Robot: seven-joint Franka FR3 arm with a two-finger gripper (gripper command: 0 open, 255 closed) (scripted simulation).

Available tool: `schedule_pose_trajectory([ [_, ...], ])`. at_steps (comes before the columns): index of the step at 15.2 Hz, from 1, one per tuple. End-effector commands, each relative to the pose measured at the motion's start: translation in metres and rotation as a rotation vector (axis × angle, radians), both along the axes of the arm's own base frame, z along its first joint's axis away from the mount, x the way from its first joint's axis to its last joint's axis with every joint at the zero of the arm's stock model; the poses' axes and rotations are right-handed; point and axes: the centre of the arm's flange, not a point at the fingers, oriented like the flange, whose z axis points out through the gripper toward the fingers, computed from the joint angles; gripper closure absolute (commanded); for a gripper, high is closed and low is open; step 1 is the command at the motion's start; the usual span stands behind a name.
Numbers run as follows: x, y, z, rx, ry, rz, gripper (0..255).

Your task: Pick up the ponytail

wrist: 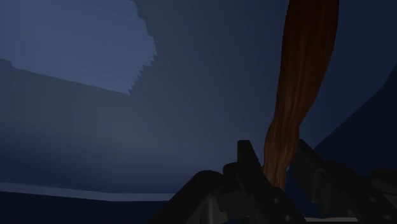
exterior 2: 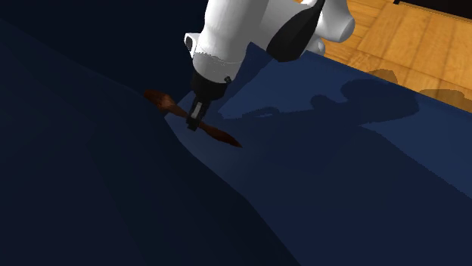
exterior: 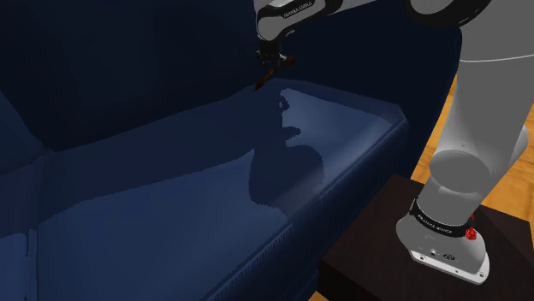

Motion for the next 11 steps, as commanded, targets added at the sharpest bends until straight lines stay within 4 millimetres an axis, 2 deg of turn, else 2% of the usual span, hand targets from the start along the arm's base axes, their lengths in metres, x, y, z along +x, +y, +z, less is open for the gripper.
schedule_pose_trajectory([
  [1, -0.002, -0.008, -0.013, 0.003, 0.044, -0.015, 255],
  [5, -0.003, -0.006, -0.018, 0.003, 0.044, -0.015, 255],
  [11, 0.0, -0.002, 0.017, 0.001, 0.045, -0.014, 255],
])
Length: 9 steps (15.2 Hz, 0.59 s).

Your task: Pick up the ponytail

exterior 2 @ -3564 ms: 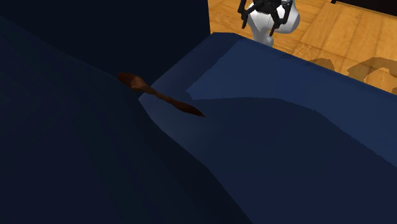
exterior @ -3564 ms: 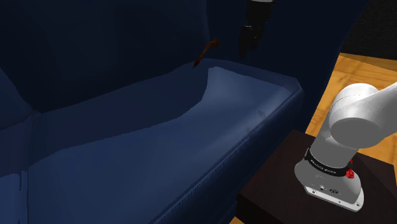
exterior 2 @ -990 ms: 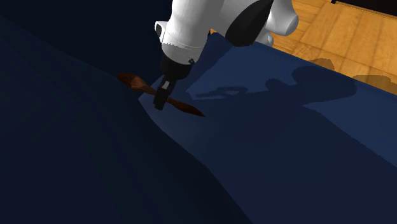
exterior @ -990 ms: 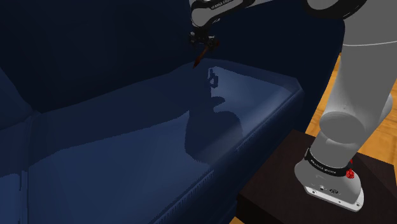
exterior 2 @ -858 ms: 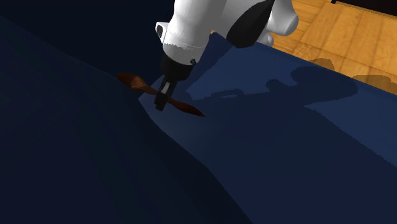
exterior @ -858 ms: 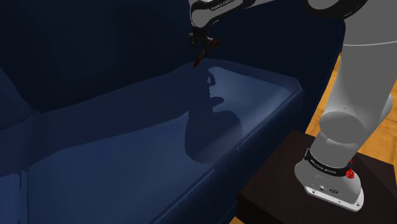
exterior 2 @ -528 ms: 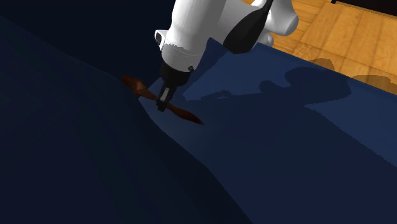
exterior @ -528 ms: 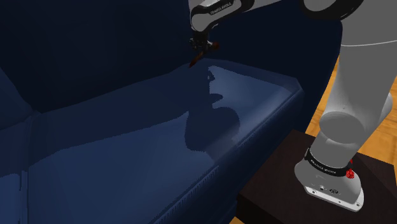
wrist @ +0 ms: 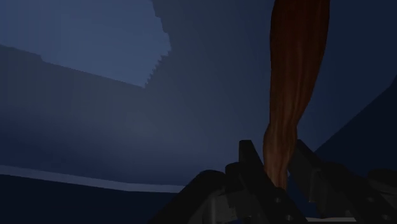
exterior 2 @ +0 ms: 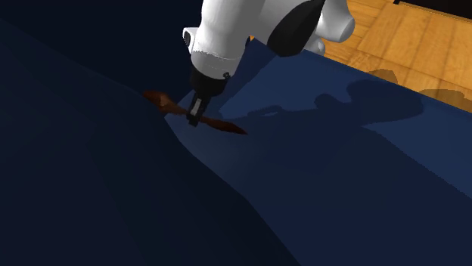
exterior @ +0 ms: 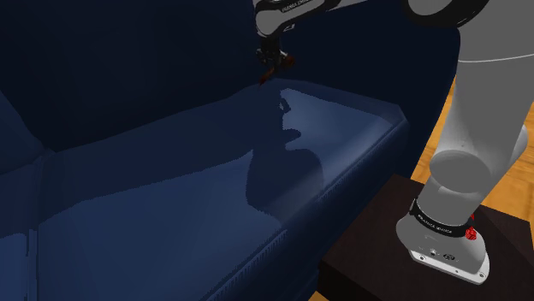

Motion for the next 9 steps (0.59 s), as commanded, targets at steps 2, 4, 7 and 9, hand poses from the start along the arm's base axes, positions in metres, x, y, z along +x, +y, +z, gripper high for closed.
schedule_pose_trajectory([
  [2, 0.0, -0.001, 0.017, -0.002, 0.0, -0.002, 255],
  [4, 0.0, -0.001, 0.027, -0.002, 0.0, -0.002, 255],
  [7, 0.0, -0.001, 0.043, -0.002, 0.0, -0.002, 255],
  [9, 0.0, -0.001, 0.054, -0.002, 0.0, -0.002, 255],
])
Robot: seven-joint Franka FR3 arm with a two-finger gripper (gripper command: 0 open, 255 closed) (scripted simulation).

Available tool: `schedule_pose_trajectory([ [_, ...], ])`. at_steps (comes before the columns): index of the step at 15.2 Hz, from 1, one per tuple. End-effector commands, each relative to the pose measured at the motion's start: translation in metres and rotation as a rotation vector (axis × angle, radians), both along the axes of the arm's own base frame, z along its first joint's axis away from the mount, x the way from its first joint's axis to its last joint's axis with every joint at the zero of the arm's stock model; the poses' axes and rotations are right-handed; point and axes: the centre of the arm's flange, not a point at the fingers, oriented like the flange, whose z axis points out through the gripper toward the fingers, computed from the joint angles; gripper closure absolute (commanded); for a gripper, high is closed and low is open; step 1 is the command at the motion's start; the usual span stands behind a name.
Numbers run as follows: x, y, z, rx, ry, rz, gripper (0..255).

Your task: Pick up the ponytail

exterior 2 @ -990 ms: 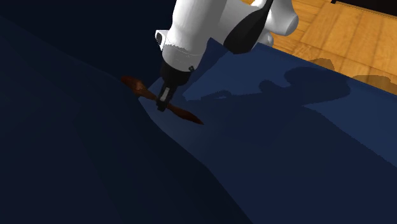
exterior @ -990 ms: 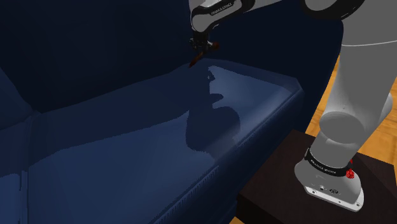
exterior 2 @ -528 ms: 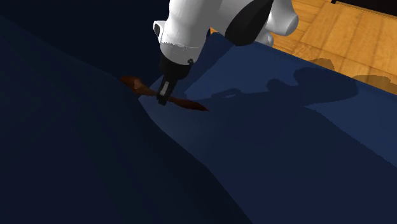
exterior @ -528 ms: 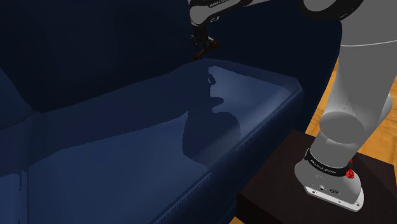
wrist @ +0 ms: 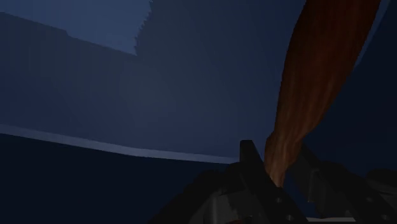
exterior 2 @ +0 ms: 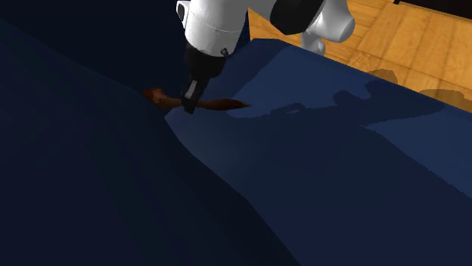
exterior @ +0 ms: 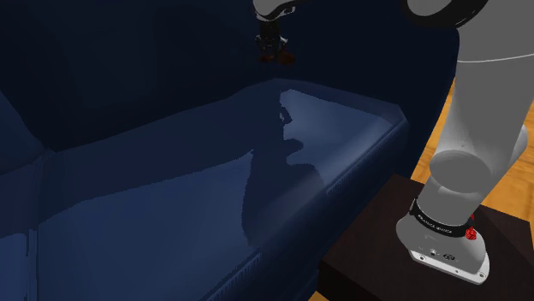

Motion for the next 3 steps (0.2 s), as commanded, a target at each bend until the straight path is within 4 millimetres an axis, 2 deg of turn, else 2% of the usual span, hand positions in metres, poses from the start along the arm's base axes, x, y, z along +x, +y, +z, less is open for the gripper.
schedule_pose_trajectory([
  [1, -0.0004, 0.0008, 0.0113, 0.0, -0.001, 0.002, 255],
  [3, -0.0004, 0.0008, 0.0122, 0.0, -0.001, 0.002, 255],
])
